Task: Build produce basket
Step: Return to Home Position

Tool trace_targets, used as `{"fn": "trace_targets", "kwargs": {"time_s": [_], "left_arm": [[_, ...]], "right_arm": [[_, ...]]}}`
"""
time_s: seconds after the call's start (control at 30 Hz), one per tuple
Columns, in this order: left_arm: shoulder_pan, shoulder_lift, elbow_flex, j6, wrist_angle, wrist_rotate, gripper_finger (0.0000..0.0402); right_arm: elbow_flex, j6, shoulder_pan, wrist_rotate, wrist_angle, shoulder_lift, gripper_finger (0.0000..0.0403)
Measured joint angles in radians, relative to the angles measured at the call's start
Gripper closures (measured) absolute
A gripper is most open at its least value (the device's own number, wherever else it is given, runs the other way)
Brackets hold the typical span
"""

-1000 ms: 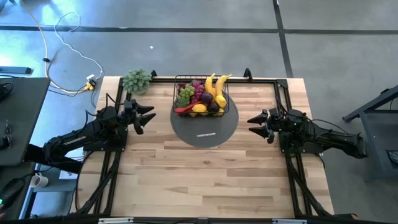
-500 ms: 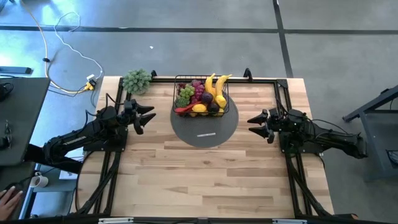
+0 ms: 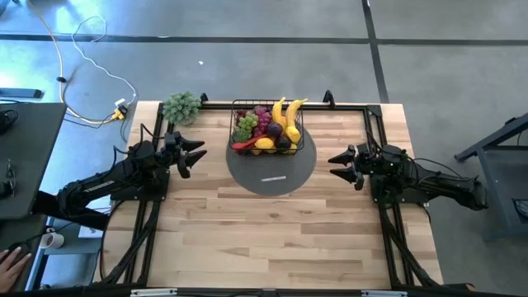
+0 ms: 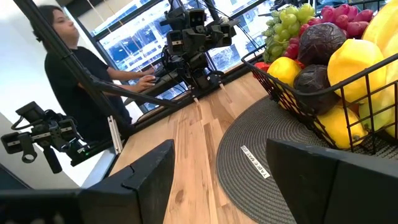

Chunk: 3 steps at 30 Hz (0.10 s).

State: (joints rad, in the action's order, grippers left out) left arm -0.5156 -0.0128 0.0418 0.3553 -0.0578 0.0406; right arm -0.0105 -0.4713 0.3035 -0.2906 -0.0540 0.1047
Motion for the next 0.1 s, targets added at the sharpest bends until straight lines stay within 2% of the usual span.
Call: {"fn": "trace_targets", "kwargs": {"time_s": [0.1], "left_arm": [[0.0, 0.0, 0.0, 0.0, 0.0, 0.0, 0.0195]], "right_arm": [[0.0, 0.0, 0.0, 0.0, 0.0, 0.0, 0.0169]]}}
